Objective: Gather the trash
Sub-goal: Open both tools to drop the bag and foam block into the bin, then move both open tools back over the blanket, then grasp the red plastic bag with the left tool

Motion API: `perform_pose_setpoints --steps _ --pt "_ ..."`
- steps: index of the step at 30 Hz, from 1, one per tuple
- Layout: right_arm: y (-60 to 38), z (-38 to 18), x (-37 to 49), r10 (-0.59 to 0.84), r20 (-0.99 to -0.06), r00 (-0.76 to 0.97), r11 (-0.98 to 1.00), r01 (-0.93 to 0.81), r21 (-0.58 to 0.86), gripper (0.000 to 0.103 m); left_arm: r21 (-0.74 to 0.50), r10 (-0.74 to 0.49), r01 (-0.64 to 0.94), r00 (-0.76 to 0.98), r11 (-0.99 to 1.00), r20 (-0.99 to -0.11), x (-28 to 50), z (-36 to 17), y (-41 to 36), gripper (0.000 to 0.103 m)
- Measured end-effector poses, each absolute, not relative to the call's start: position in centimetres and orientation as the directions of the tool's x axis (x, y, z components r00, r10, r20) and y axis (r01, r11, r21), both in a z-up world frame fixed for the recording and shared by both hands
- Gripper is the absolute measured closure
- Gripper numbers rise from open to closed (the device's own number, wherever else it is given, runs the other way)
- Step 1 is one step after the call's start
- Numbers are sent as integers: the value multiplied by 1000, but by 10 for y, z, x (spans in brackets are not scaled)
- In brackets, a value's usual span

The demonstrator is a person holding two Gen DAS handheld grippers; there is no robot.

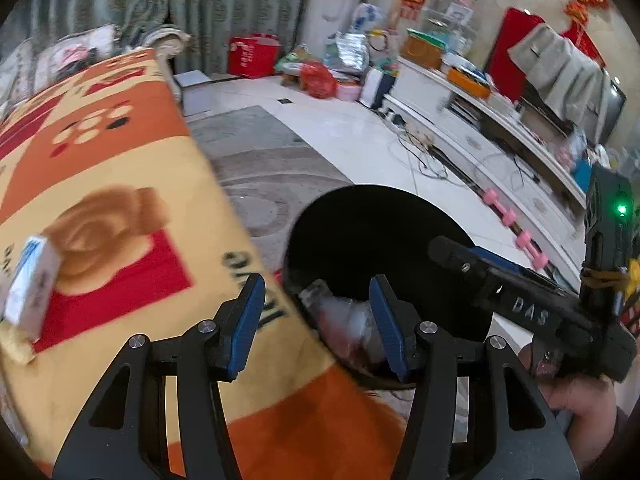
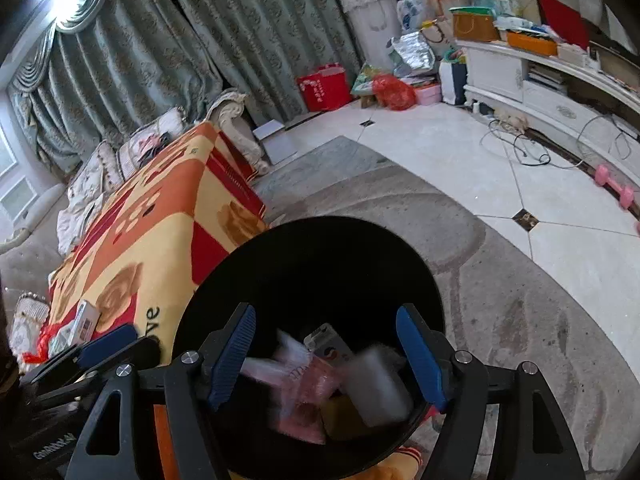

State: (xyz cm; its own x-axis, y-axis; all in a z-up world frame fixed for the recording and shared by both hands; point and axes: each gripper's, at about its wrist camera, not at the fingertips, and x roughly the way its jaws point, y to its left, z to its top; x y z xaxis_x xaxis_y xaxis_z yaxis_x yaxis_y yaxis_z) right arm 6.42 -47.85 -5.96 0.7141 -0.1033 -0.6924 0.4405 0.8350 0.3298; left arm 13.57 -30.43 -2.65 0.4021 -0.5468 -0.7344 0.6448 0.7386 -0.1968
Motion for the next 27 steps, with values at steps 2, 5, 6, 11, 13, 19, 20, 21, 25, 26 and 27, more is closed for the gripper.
perform_pose_setpoints --steps 2,5,6,11,13,19,20,21,25,26,27 --pt "-478 -58 65 -103 -686 721 830 442 340 32 -204 -541 617 428 760 -724 134 -20 -284 50" --pt "-467 -51 70 -90 -670 736 841 416 345 32 -204 -523 575 468 792 -713 134 -11 -249 50" --pt "-461 -49 73 -82 -663 744 850 400 343 32 -199 -512 560 484 804 -710 134 -9 -236 50" --pt "-426 -43 89 -11 -649 761 887 307 345 32 -163 -422 442 587 882 -691 145 8 -153 50" --pt "-408 -40 94 21 -638 770 900 263 348 32 -145 -370 381 627 913 -685 156 12 -117 50" --pt "-356 -37 112 97 -636 766 951 118 286 32 -135 -220 177 690 975 -690 206 24 -26 47" --pt "-350 -38 115 102 -639 762 957 100 272 32 -134 -200 149 685 980 -701 217 23 -17 45" --pt "-346 -39 116 108 -642 759 960 88 265 32 -139 -191 131 668 982 -720 230 19 -11 43" --pt "-339 -44 119 132 -650 748 963 59 263 32 -159 -193 109 575 981 -795 264 -12 -7 43" --pt "-338 -44 120 132 -653 746 963 60 263 32 -155 -187 105 555 982 -810 267 -21 -9 43" --pt "-339 -45 120 132 -653 746 962 62 265 32 -145 -181 108 537 984 -824 269 -30 -12 43"
